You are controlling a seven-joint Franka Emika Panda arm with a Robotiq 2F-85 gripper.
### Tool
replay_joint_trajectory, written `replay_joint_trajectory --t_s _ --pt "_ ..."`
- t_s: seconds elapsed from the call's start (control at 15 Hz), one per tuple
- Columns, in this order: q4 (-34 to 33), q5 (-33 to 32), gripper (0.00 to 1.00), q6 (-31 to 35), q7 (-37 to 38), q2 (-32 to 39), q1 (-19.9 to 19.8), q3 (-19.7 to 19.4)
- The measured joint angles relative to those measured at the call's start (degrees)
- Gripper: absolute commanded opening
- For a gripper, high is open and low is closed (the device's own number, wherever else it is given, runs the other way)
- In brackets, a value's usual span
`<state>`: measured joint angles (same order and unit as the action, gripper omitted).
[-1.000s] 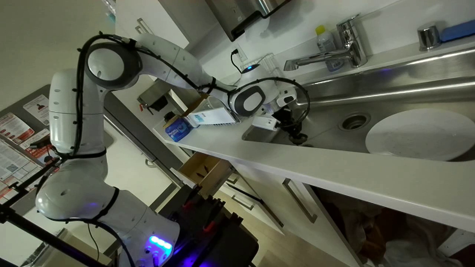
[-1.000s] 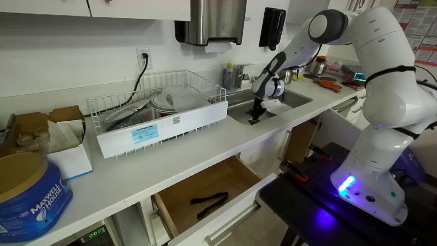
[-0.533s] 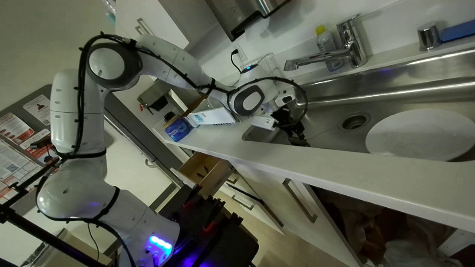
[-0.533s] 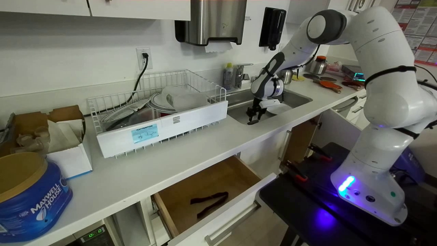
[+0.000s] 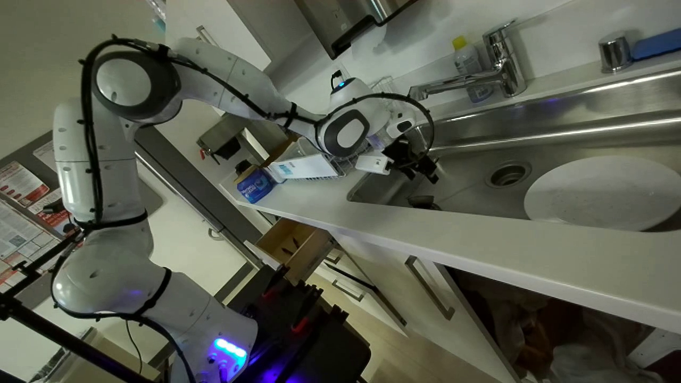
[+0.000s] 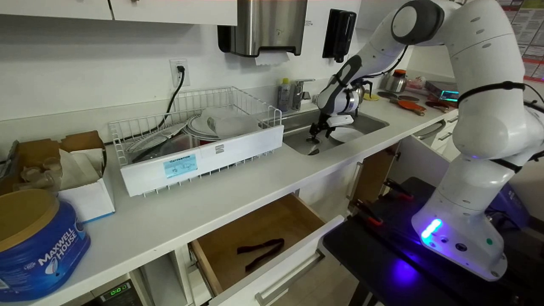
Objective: Remove the plug from the sink drain
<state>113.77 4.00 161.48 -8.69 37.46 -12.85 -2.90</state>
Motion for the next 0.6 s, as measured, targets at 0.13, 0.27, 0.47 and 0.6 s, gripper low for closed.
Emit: replay_joint_trajectory --t_s 0.13,0.27,0.47,0.6 --pt "2.61 -0.60 1.00 0.21 -0.30 -3.82 -0.61 -0.04" --pt "5.03 -0.96 1.00 0.43 -0.43 -7.71 -1.29 -0.22" --pt "8.14 -0.96 1.00 0.46 -2.31 -13.15 -2.42 -0.23" --pt "9.81 -0.92 1.00 0.48 -3.52 -16.27 -3.01 -0.23"
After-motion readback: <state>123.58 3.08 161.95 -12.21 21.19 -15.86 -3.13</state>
